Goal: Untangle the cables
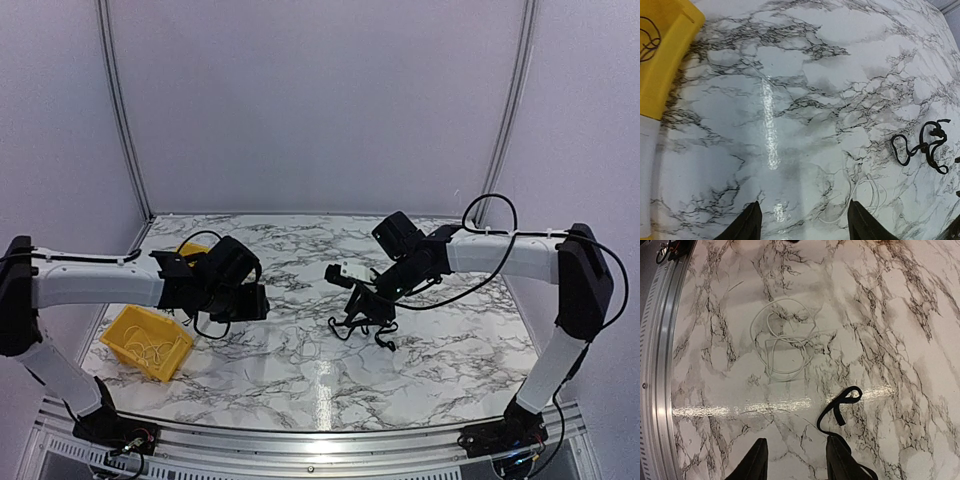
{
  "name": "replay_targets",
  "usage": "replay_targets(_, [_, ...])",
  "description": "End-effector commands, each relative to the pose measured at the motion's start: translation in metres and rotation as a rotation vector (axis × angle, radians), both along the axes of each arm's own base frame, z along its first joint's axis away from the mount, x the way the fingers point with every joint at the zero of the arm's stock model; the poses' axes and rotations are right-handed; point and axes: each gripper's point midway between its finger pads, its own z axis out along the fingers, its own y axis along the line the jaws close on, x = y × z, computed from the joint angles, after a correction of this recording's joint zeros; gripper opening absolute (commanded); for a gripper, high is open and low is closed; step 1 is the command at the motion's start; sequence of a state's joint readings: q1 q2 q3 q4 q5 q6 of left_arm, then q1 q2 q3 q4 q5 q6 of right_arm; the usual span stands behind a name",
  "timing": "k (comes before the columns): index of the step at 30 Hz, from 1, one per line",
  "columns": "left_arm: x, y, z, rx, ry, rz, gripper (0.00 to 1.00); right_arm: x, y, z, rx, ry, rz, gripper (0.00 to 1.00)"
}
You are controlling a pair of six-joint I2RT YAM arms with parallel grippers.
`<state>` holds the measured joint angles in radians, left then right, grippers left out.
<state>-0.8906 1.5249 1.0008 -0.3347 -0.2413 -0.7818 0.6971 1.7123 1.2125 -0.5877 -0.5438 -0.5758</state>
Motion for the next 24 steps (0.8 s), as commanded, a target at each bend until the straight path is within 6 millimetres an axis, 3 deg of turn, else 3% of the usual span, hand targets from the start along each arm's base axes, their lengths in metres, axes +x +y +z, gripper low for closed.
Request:
replay_targets(1, [0.003,-0.054,-0.014,-0.180,0.069,-0.068,0.59,0.006,0.001,-0.003,-0.006,-0.022,-0.014,0.41])
replay_targets(7, [-0.004,-0.077,-0.050,-0.190,0.207,-0.095,0.53,0.008,-0.001,-0.003,-0.013,-0.031,-0.021,0.41])
replay_targets(10, [-0.007,-0.085,-0.056,-0.212,0.246,-0.115,0.45,0.008,-0.001,-0.004,-0.016,-0.036,-0.019,0.41])
replay_targets(12, [-0.007,-0.087,-0.055,-0.222,0.246,-0.121,0.38,0.008,-0.001,-0.004,-0.016,-0.036,-0.021,0.41])
replay_targets(15, [-0.005,-0.083,-0.047,-0.224,0.219,-0.101,0.36,0.008,-0.001,-0.005,-0.018,-0.034,-0.022,0.41])
replay_targets(19, [0.003,-0.065,-0.029,-0.219,0.133,-0.032,0.46,0.009,-0.001,-0.005,-0.019,-0.033,-0.024,0.41])
replay_targets(21, [0.000,-0.065,-0.020,-0.243,0.123,-0.049,0.47,0.008,-0.001,-0.005,-0.019,-0.032,-0.023,0.41])
replay_targets(24, [-0.013,-0.073,-0.025,-0.259,0.171,-0.103,0.48,0.008,-0.001,-0.007,-0.021,-0.027,-0.023,0.41])
